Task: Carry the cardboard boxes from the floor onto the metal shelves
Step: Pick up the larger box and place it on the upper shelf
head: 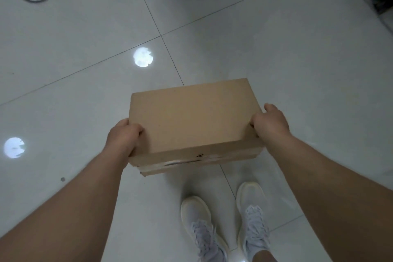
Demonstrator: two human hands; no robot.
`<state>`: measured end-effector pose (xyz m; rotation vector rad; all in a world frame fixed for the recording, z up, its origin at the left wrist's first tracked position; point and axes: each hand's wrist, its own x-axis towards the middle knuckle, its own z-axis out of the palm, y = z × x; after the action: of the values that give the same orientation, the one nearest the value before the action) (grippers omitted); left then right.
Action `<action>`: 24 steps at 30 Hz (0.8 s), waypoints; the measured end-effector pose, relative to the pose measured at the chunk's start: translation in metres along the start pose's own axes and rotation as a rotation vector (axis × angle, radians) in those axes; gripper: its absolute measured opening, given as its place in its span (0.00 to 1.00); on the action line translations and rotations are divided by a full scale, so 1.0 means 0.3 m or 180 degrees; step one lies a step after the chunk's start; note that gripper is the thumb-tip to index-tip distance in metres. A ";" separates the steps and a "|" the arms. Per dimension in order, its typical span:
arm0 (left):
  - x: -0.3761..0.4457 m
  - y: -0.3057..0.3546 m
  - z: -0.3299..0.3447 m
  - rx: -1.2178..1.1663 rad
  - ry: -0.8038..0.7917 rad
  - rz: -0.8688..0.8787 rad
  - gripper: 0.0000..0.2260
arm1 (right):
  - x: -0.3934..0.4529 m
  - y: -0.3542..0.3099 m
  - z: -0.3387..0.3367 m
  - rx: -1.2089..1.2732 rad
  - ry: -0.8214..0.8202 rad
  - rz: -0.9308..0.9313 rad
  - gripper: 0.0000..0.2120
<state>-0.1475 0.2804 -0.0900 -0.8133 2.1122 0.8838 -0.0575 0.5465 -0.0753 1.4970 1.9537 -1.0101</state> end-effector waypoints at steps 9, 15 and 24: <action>-0.067 0.089 -0.008 -0.0292 0.0023 0.0122 0.42 | -0.020 -0.061 -0.025 0.0607 0.0132 0.0466 0.47; -0.072 0.101 0.000 -0.0537 0.0293 -0.0140 0.34 | -0.020 -0.066 -0.027 0.0734 0.0092 0.0404 0.48; -0.059 0.069 -0.029 -0.1052 0.0175 0.0292 0.22 | -0.021 -0.050 -0.070 0.0946 0.0509 0.0091 0.16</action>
<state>-0.1562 0.2904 -0.0644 -0.9197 2.0935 1.2964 -0.0687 0.5573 -0.0539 1.8105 1.9469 -1.2458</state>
